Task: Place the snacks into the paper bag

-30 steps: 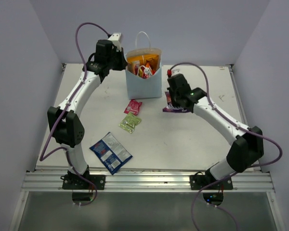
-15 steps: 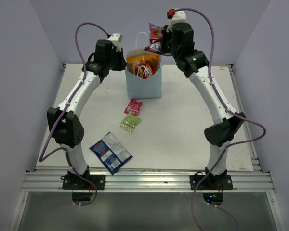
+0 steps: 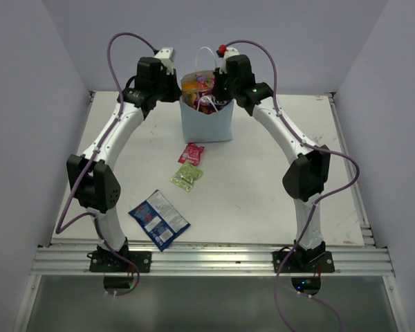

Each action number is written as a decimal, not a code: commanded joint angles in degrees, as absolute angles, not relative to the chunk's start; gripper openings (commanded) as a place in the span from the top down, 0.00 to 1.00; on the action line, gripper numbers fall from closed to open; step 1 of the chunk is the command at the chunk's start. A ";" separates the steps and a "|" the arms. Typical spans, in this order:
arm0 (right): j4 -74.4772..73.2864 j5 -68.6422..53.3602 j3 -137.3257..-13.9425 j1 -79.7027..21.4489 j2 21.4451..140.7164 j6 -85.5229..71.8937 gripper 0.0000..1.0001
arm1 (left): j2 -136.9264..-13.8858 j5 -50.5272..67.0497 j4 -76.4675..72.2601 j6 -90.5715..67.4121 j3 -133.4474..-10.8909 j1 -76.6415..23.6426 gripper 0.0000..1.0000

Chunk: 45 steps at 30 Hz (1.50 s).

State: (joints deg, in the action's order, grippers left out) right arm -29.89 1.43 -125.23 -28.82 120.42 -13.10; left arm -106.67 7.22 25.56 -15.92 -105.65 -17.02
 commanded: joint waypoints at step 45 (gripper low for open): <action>-28.83 -17.23 -85.51 -58.27 107.39 0.44 0.40 | -104.77 6.24 26.02 -15.47 -106.26 -17.05 1.00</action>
